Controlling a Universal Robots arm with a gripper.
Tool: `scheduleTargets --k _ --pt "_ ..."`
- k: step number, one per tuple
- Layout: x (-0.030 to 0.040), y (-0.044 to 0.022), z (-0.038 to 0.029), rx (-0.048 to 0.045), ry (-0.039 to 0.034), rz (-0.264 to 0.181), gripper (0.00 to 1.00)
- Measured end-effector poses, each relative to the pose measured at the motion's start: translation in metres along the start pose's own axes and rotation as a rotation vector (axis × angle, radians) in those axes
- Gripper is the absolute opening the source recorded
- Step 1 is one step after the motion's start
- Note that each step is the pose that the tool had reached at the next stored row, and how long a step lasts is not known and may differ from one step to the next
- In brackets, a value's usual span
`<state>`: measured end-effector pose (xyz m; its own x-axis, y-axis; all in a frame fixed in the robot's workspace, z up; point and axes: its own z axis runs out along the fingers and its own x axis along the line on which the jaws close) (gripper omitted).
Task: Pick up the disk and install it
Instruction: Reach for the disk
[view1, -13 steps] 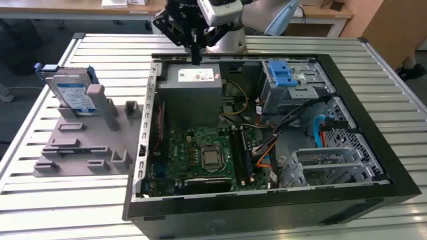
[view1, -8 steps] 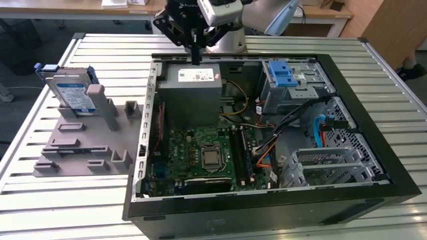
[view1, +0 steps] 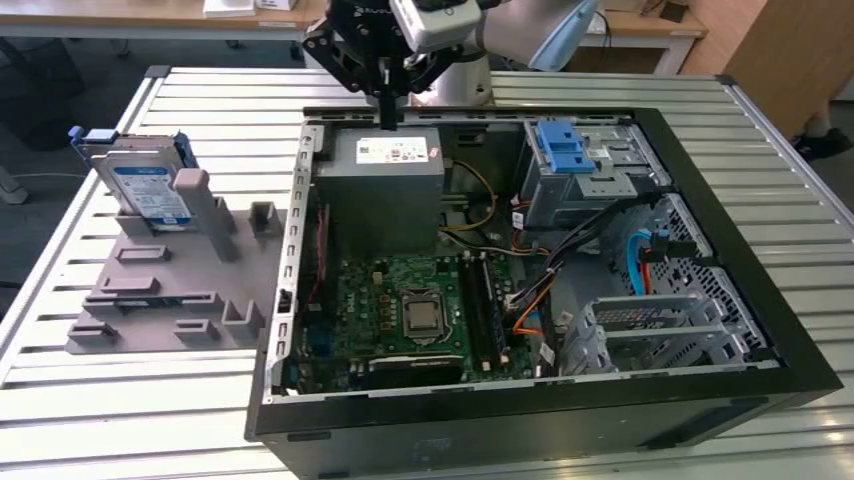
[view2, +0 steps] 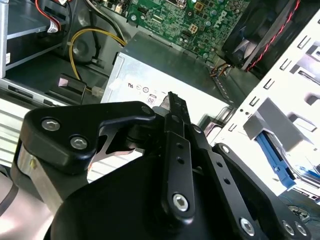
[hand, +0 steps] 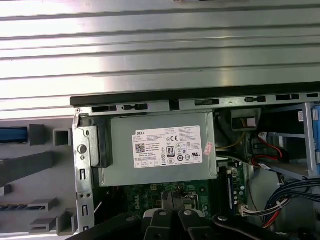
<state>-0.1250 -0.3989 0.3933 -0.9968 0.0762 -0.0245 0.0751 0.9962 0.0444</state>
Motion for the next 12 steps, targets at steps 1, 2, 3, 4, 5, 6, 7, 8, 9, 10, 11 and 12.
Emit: scheduleTargets --k 1,2,3,4,5,6,7,8,9,10,11,12 --pt "0.0001 0.0 0.0 0.0 0.0 0.0 0.11" --pt "0.0003 0.0 0.0 0.0 0.0 0.0 0.11" --pt "0.0004 0.0 0.0 0.0 0.0 0.0 0.11" --pt "0.0006 -0.0001 0.0 0.0 0.0 0.0 0.11" --pt "0.0008 -0.0001 0.0 0.0 0.0 0.0 0.11" --pt "0.0012 -0.0001 0.0 0.0 0.0 0.0 0.11" --pt "0.0015 -0.0001 0.0 0.0 0.0 0.0 0.11" --pt "0.002 -0.0002 -0.0001 0.0 0.0 0.0 0.11" --pt "0.0025 -0.0002 -0.0001 0.0 0.0 0.0 0.11" --pt "0.0031 -0.0003 -0.0001 0.0 0.0 0.0 0.11" --pt "0.0036 -0.0003 -0.0001 0.0 0.0 0.0 0.11" --pt "0.0041 -0.0003 -0.0001 0.0 0.0 0.0 0.11"
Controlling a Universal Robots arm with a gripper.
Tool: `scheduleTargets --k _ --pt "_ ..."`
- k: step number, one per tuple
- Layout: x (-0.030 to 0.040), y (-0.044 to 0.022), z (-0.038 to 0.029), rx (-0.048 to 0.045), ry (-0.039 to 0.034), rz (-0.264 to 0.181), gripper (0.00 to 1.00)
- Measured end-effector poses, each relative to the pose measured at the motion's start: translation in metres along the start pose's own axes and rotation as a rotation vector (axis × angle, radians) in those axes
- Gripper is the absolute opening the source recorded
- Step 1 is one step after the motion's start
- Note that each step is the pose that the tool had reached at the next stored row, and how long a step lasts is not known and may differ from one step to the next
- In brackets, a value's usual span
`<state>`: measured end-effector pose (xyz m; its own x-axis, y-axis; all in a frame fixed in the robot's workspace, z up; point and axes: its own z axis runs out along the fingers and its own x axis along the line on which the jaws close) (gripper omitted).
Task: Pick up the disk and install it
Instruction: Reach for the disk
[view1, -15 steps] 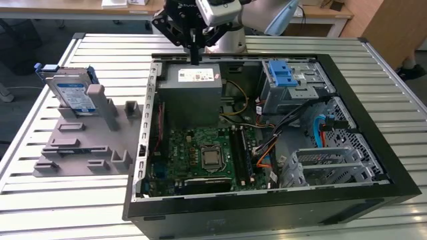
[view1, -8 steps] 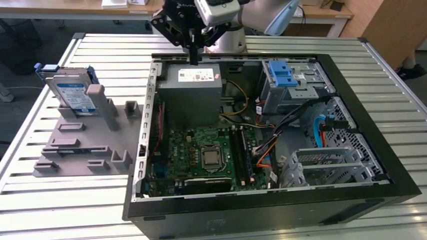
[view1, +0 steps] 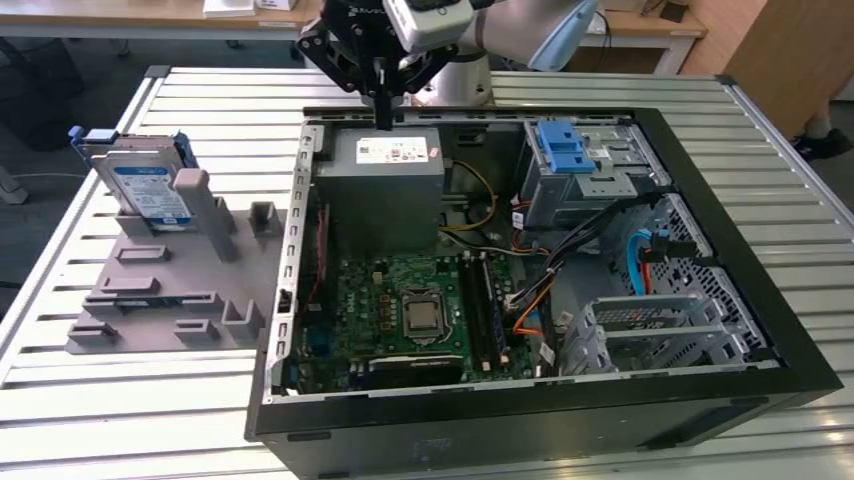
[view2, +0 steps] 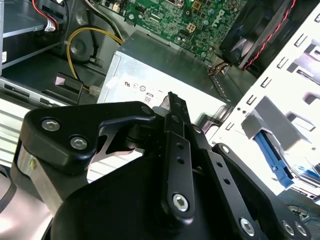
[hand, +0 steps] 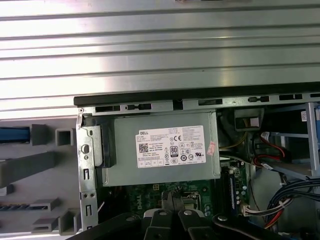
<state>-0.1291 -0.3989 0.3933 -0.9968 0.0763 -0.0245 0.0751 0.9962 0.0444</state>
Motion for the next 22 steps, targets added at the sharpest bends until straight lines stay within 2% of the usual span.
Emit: scheduleTargets --k 22 --pt "0.0112 -0.0008 -0.0003 0.0001 0.0 0.0 0.11"
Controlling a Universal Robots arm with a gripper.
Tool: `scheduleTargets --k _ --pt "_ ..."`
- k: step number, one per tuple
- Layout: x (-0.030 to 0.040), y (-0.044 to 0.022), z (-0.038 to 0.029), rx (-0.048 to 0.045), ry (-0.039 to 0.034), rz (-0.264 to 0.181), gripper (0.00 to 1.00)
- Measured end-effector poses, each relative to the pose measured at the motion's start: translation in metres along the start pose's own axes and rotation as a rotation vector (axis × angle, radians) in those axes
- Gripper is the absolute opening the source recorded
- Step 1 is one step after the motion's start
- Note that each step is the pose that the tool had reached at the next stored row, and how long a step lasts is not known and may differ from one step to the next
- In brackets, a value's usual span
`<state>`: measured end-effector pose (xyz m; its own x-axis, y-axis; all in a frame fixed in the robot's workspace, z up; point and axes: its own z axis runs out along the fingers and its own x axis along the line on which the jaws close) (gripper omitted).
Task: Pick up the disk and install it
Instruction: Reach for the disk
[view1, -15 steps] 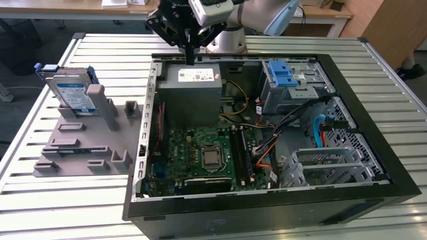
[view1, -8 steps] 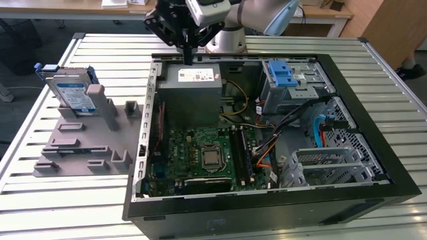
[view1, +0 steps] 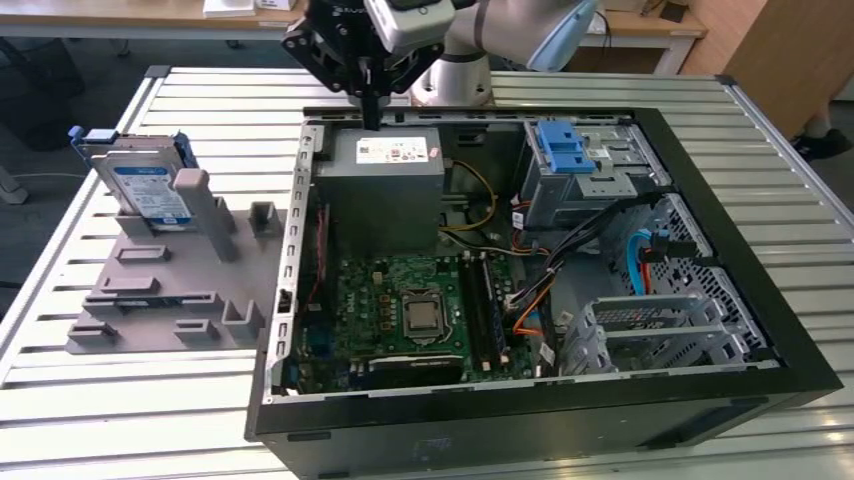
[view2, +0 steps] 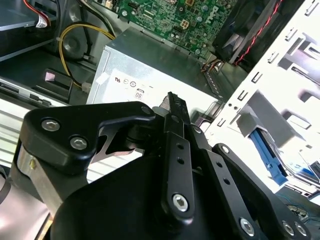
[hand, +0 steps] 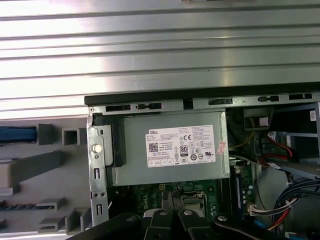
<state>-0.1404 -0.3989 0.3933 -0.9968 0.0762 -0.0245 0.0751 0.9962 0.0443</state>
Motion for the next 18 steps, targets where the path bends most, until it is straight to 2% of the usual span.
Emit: scheduleTargets --k 18 --pt "0.0121 -0.0003 -0.0003 0.0 0.0 0.0 0.11"
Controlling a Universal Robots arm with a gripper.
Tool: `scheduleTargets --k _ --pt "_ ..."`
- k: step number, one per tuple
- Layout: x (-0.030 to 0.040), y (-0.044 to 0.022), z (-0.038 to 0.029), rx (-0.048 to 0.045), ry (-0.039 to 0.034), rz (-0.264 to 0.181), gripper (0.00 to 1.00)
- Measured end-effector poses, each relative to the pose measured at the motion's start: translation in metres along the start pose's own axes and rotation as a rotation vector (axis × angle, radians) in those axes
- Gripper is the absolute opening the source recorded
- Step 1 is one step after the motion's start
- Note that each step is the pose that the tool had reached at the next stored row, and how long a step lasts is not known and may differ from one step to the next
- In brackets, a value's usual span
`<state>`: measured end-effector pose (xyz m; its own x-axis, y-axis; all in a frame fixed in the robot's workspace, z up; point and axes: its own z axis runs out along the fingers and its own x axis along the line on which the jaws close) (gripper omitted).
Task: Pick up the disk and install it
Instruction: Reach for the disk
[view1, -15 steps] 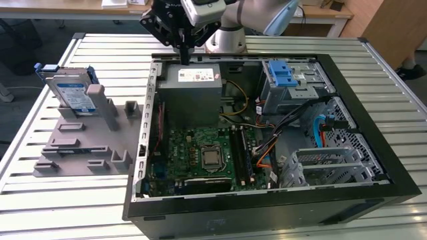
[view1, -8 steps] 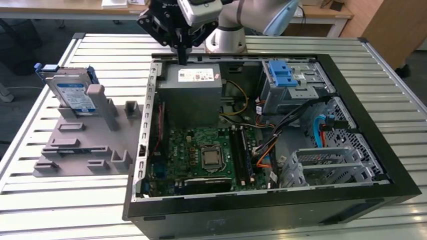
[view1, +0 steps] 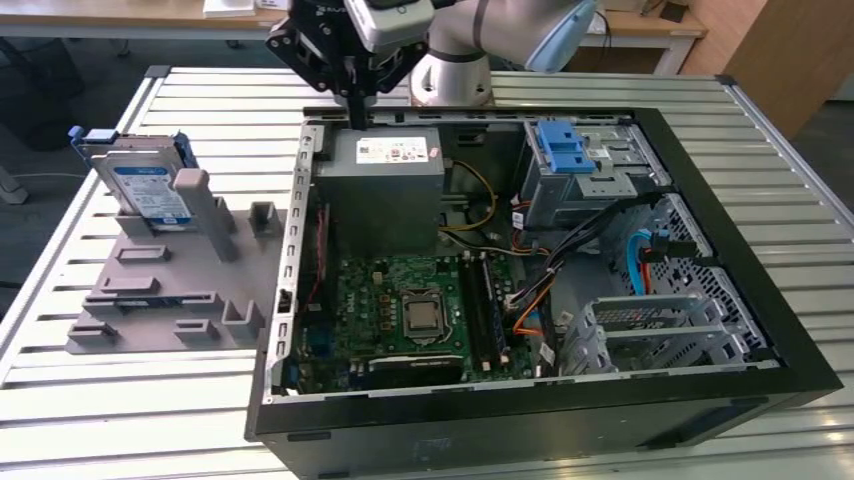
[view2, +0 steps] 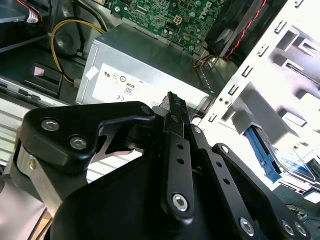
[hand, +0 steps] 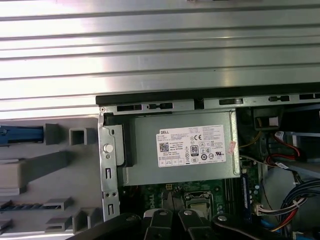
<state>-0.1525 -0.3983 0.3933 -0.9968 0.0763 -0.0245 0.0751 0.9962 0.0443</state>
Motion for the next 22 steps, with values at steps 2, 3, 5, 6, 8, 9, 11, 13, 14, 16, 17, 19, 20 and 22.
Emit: scheduleTargets --k 2,3,5,6,8,9,11,13,14,16,17,19,20,22 --pt "0.0014 0.0 0.0 -0.0001 0.0 0.0 0.11" --pt "0.0021 0.0 0.0 0.0 0.0 0.0 0.11" --pt "0.0035 0.0 -0.0001 0.0 0.0 0.0 0.11" --pt "0.0042 0.0 -0.0001 -0.0001 0.0 0.0 0.11" --pt "0.0056 0.0 -0.0001 -0.0001 0.0 0.0 0.11" --pt "0.0063 0.0 -0.0002 0.0 0.0 0.0 0.11" --pt "0.0077 0.0 -0.0002 0.0 0.0 0.0 0.11" --pt "0.0094 0.0003 -0.0002 0.0 0.0 0.0 0.11" --pt "0.0103 0.0005 -0.0002 0.0 0.0 0.0 0.11" --pt "0.012 0.0007 -0.0002 0.0 0.0 0.0 0.11" --pt "0.0129 0.0007 -0.0003 -0.0001 -0.0001 0.0 0.11" --pt "0.0146 0.0009 -0.0003 0.0 0.0 0.0 0.11" --pt "0.0154 0.001 -0.0003 0.0 0.0 0.0 0.11" --pt "0.0172 0.0011 -0.0003 -0.0001 0.0 0.0 0.11"
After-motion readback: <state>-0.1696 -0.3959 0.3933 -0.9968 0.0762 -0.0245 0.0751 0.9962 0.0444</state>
